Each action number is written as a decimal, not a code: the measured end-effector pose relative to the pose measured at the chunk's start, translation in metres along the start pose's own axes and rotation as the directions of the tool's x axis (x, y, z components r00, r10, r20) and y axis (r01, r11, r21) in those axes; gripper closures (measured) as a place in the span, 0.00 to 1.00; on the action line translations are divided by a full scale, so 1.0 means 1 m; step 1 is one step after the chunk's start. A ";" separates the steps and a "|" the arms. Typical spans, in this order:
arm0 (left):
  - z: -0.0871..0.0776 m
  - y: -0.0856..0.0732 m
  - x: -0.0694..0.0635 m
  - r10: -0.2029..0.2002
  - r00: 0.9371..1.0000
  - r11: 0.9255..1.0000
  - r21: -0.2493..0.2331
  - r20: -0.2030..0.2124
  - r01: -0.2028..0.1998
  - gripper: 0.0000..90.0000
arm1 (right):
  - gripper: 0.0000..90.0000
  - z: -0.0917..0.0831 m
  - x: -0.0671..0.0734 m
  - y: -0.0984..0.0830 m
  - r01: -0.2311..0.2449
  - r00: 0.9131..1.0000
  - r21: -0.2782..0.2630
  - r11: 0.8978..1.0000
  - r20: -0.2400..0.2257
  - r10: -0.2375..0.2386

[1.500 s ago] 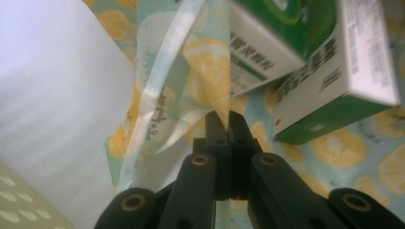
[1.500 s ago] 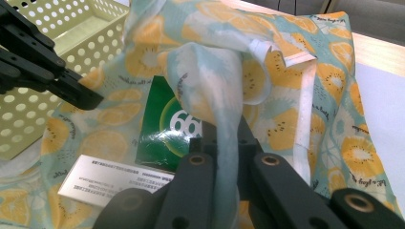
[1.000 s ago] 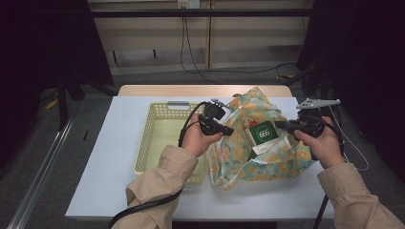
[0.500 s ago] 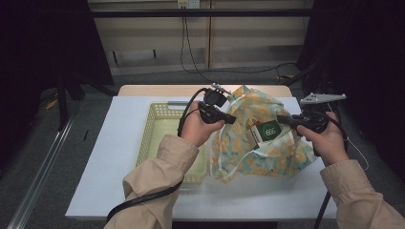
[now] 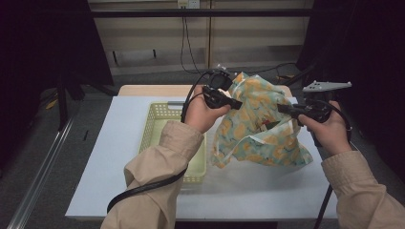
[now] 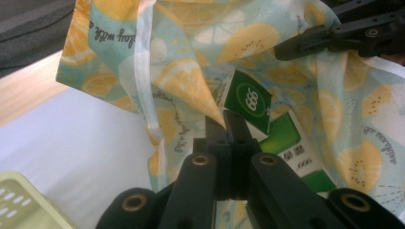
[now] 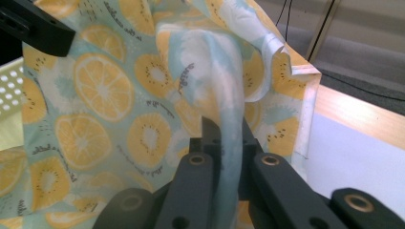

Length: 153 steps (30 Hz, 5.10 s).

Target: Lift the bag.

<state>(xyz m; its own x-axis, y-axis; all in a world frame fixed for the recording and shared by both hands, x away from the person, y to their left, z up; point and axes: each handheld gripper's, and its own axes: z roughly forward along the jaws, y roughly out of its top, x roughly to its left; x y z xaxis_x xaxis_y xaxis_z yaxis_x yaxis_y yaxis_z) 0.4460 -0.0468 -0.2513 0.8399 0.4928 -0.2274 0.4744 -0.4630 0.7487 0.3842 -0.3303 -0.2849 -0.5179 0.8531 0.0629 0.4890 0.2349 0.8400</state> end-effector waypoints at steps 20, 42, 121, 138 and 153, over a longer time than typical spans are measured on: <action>-0.030 0.033 0.010 -0.002 1.000 0.996 -0.086 -0.025 0.000 1.00 | 0.99 -0.011 -0.005 0.028 -0.021 1.000 -0.073 0.997 0.000 0.021; -0.037 0.013 0.036 -0.047 0.999 0.996 -0.077 -0.022 0.045 1.00 | 0.98 0.012 0.012 0.029 -0.019 0.999 -0.059 0.998 -0.045 0.016; -0.077 -0.111 0.082 -0.062 0.996 0.995 -0.082 -0.070 0.057 0.06 | 0.16 0.036 0.043 -0.017 -0.040 0.997 -0.020 0.999 -0.067 0.039; -0.101 -0.149 0.074 -0.026 0.997 0.996 -0.082 -0.071 0.020 0.06 | 0.16 0.026 0.044 -0.059 -0.016 0.997 -0.012 1.000 -0.074 0.015; -0.130 -0.199 0.082 -0.055 0.994 0.993 -0.105 -0.094 0.045 0.06 | 0.16 0.018 0.042 -0.093 -0.008 0.998 0.007 1.000 -0.067 0.009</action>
<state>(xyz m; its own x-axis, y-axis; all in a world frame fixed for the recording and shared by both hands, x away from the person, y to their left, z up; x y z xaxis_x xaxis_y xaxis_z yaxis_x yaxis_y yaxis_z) 0.3862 0.1813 -0.3382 0.7841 0.5846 -0.2086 0.4812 -0.3602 0.7992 0.3299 -0.3075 -0.3702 -0.5593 0.8222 0.1058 0.4982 0.2314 0.8356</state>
